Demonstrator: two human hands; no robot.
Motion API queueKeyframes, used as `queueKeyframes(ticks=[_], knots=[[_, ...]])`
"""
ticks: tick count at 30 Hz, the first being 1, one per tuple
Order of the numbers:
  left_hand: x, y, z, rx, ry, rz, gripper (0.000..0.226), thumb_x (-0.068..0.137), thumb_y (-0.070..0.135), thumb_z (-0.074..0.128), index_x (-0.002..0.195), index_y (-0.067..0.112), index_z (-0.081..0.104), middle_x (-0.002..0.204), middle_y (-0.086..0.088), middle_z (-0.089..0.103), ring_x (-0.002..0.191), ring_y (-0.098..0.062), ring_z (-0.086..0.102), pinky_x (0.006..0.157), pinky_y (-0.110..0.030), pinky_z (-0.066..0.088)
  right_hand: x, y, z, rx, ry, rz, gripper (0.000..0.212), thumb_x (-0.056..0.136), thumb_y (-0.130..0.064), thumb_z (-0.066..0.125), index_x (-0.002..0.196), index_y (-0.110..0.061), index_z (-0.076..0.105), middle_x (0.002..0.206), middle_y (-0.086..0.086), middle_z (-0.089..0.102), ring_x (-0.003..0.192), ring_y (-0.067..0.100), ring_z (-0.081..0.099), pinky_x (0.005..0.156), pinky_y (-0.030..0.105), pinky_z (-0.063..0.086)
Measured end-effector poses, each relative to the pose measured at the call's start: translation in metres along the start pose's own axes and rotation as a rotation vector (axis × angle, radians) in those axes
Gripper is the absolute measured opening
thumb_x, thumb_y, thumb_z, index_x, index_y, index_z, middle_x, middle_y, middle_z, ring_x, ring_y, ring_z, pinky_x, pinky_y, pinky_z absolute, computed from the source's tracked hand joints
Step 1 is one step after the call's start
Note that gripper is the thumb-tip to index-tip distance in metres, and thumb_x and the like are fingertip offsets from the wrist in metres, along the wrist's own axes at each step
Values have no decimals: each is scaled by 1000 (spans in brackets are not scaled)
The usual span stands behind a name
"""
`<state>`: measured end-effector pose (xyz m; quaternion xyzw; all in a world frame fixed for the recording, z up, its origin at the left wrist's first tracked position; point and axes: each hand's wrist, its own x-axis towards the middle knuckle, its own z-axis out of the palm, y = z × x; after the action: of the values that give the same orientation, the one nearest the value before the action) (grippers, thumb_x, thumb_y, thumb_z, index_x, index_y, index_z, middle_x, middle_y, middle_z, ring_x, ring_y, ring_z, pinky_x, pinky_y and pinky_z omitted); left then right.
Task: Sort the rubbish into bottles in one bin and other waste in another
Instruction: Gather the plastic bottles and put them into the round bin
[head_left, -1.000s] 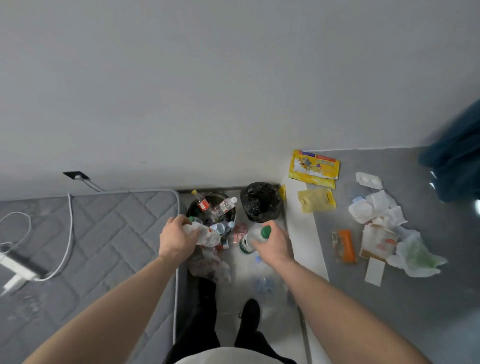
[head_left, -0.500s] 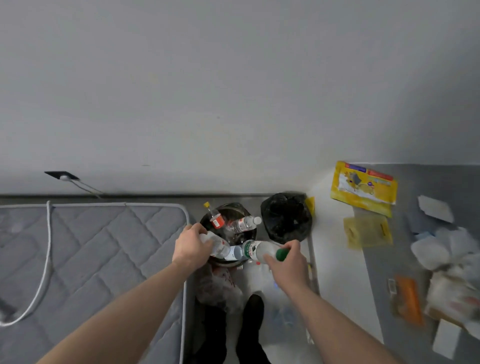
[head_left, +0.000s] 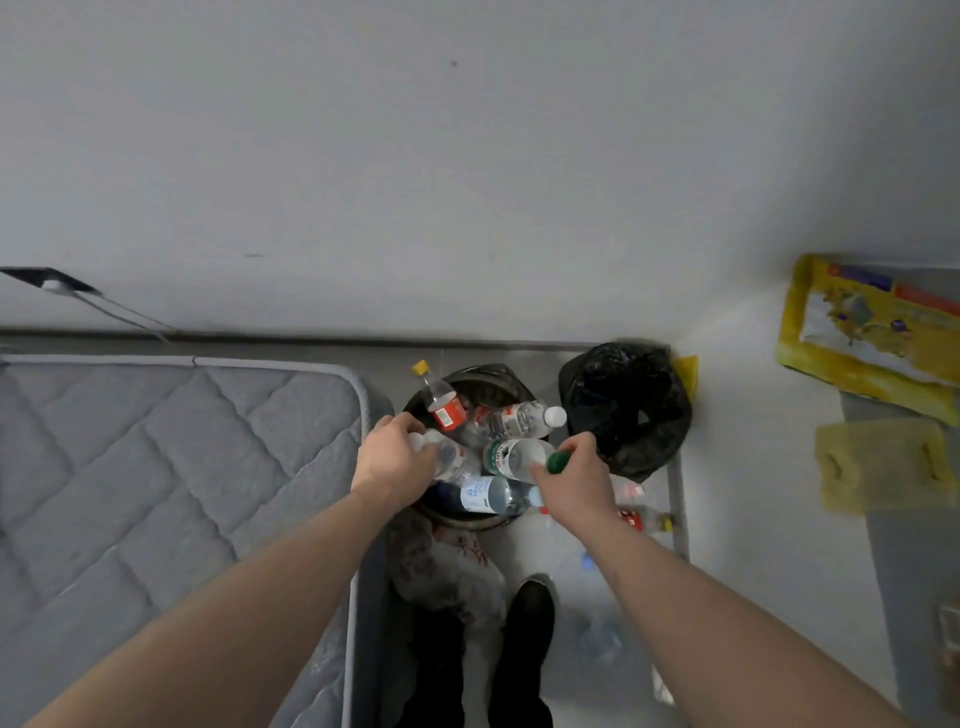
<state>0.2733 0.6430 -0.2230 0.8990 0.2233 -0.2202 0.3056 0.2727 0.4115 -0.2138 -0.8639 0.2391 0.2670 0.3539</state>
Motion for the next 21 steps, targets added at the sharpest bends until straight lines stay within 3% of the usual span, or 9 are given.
queueKeyframes(ticks=[9,13,21], knots=[[3,-6,-3,60,25,86,30,92,44,56,114,25,59,108,3,56,93,-22,57,81,-38,48,17,6,15,-38,-17,28,43,84,-22,70,120,-23,46,117,2,56,97,25,63,77,46,60],[10,-4,-2,72,17,84,29,93,45,53,112,25,59,107,2,57,93,-25,60,83,-44,53,18,9,17,-87,2,21,38,91,-14,61,127,-17,50,127,6,57,108,26,58,82,32,46],[40,14,3,139,-18,25,20,91,38,47,97,19,53,102,-5,59,89,-27,52,75,-36,40,35,13,19,-149,18,24,47,90,-3,60,135,-12,49,138,10,50,120,28,55,93,33,43]])
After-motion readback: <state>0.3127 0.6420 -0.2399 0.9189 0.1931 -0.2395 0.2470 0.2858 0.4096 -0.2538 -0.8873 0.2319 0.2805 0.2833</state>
